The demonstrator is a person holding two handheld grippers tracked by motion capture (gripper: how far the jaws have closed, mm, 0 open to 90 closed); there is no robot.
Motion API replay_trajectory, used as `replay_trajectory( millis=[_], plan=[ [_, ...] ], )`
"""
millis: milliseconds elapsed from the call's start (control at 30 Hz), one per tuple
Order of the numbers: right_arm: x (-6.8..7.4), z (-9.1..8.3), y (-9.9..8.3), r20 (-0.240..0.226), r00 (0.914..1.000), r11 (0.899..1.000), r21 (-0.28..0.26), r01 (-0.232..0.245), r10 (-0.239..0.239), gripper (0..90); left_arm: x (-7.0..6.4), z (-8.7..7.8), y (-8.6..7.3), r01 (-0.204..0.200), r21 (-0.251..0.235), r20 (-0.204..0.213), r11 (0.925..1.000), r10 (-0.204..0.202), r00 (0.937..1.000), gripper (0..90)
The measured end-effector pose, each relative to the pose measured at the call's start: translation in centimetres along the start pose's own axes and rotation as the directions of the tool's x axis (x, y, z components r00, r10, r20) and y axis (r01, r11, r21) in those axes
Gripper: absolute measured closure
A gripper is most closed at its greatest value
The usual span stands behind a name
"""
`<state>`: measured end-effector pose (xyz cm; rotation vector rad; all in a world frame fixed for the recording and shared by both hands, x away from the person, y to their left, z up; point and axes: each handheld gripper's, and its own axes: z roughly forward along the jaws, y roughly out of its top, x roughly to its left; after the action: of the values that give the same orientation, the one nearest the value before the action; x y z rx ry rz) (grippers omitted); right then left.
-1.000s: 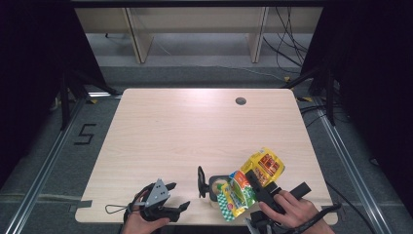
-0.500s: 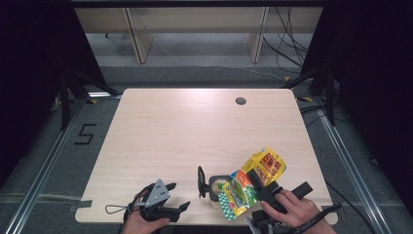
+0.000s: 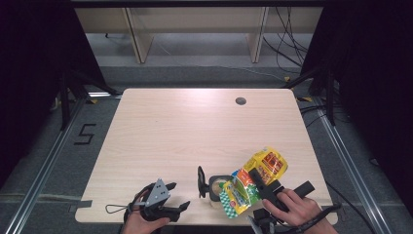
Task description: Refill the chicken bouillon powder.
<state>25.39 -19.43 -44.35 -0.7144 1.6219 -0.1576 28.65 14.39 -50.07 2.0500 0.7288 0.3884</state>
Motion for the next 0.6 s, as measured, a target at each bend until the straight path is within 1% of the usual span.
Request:
replay_trajectory(
  millis=[33, 67, 100, 167, 200, 233, 267, 300, 333, 367, 400, 433, 467, 500, 533, 567, 600],
  plan=[
    [0.0, 0.0, 0.0, -0.001, 1.0000, 1.000, -0.001, -0.001, 0.001, 57.2, -0.3, 0.1, 0.0, 0.035, -0.019, 0.010, 0.9992, -0.035, 0.9993, 22.8],
    [0.1, 0.0, -0.1, -0.004, 1.0000, 1.000, -0.006, -0.004, 0.004, 57.2, -0.1, 0.1, 0.0, 0.031, -0.025, 0.016, 0.9992, -0.030, 0.9994, 22.8],
    [0.1, 0.0, -0.2, -0.009, 0.9997, 1.000, -0.009, -0.022, 0.022, 57.2, -0.2, 0.0, 0.0, 0.036, -0.016, 0.005, 0.9992, -0.036, 0.9993, 22.8],
    [0.0, 0.0, -0.4, -0.021, 0.9992, 0.999, -0.016, -0.035, 0.035, 57.3, 0.0, 0.1, 0.0, 0.004, -0.022, 0.008, 0.9998, -0.004, 1.0000, 22.8],
    [0.2, 0.2, -0.5, -0.006, 0.9983, 0.998, -0.030, -0.058, 0.058, 57.3, 0.0, 0.0, 0.0, 0.008, -0.016, 0.012, 0.9998, -0.008, 0.9999, 22.8],
    [0.0, 0.1, -0.6, -0.022, 0.9990, 0.999, -0.024, -0.040, 0.039, 57.2, -0.1, 0.1, 0.0, 0.031, -0.017, 0.012, 0.9994, -0.031, 0.9995, 22.8],
    [0.2, 0.2, -0.7, -0.023, 0.9970, 0.997, -0.035, -0.075, 0.075, 57.3, -0.2, 0.0, 0.0, 0.038, -0.019, 0.003, 0.9991, -0.038, 0.9993, 22.8],
    [0.4, 0.1, -0.8, -0.020, 0.9931, 0.992, -0.038, -0.116, 0.116, 57.3, -0.1, 0.1, 0.0, 0.024, -0.020, 0.007, 0.9995, -0.023, 0.9997, 22.8],
    [0.5, 0.1, -0.9, -0.030, 0.9889, 0.988, -0.041, -0.146, 0.145, 57.3, 0.0, 0.0, 0.1, 0.005, -0.014, 0.009, 0.9999, -0.005, 0.9999, 22.8],
    [0.6, 0.2, -1.0, -0.031, 0.9854, 0.985, -0.045, -0.169, 0.168, 57.3, -0.1, 0.0, 0.0, 0.008, -0.017, 0.009, 0.9998, -0.008, 0.9999, 22.8],
    [0.7, 0.2, -1.1, -0.036, 0.9844, 0.984, -0.048, -0.174, 0.172, 57.3, -0.2, 0.0, 0.0, 0.034, -0.017, 0.015, 0.9993, -0.033, 0.9993, 22.8],
    [0.8, 0.2, -1.2, -0.038, 0.9843, 0.984, -0.044, -0.174, 0.172, 57.3, -0.1, 0.0, 0.0, 0.025, -0.022, 0.009, 0.9994, -0.025, 0.9997, 22.8],
    [0.9, 0.2, -1.3, -0.048, 0.9812, 0.980, -0.055, -0.189, 0.187, 57.3, -0.1, 0.1, 0.0, 0.039, -0.023, 0.009, 0.9990, -0.039, 0.9992, 22.8],
    [1.0, 0.2, -1.4, -0.058, 0.9780, 0.977, -0.058, -0.204, 0.200, 57.3, -0.2, 0.0, 0.0, 0.036, -0.016, 0.004, 0.9992, -0.036, 0.9994, 22.8],
    [1.0, 0.2, -1.6, -0.070, 0.9772, 0.977, -0.056, -0.205, 0.201, 57.3, -0.1, 0.0, 0.0, 0.032, -0.016, 0.008, 0.9994, -0.032, 0.9995, 22.8],
    [1.3, 0.3, -1.7, -0.063, 0.9736, 0.972, -0.066, -0.224, 0.220, 57.3, -0.1, 0.0, 0.0, 0.024, -0.013, 0.006, 0.9996, -0.024, 0.9997, 22.8],
    [1.3, 0.2, -1.8, -0.063, 0.9708, 0.969, -0.069, -0.236, 0.231, 57.4, -0.1, 0.0, 0.0, 0.030, -0.016, 0.006, 0.9994, -0.030, 0.9995, 22.8]
  ],
)
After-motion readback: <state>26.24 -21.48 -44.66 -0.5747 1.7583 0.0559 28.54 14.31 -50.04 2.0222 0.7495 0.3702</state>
